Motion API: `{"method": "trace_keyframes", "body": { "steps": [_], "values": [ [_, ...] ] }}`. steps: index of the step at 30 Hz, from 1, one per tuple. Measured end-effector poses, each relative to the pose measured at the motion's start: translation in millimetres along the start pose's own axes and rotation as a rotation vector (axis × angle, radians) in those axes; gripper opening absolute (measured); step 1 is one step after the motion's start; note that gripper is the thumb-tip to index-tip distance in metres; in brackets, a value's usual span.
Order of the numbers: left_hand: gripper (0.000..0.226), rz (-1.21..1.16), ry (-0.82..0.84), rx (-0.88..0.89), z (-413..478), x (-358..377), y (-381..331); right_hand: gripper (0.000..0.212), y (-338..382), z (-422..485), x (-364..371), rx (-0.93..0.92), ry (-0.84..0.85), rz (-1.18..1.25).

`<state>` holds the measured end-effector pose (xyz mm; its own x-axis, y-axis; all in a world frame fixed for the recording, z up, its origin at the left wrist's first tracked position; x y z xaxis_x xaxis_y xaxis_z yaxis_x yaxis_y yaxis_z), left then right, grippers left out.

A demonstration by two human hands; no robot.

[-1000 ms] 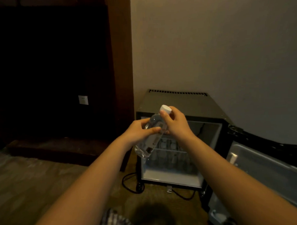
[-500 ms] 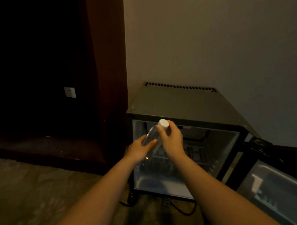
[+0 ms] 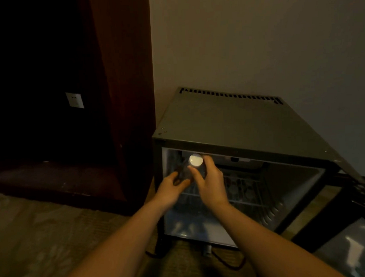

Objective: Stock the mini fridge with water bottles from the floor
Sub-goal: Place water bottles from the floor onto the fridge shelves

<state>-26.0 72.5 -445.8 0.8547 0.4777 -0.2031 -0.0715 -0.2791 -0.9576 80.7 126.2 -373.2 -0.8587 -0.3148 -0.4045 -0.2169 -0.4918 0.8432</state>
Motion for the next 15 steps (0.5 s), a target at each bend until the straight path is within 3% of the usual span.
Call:
{"method": "trace_keyframes", "body": {
  "steps": [5,10,15],
  "values": [
    [0.041,0.048,-0.063,-0.004,18,0,10,0.029,-22,20,7,0.120,-0.069,-0.052],
    [0.051,0.091,-0.049,0.044,31,8,13,0.026,-43,40,27,0.231,-0.084,0.000],
    [0.050,0.147,-0.072,-0.047,46,13,28,0.040,-67,64,45,0.377,0.049,-0.187]
  ]
}}
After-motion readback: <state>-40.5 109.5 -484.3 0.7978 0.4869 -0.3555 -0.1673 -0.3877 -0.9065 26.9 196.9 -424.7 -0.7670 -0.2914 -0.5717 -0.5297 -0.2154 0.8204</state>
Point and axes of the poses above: each hand's wrist, its own z-axis towards the middle knuckle, its own x-axis out of the palm, y = z × x, the point moved 9 cm from there along z, towards the middle knuckle
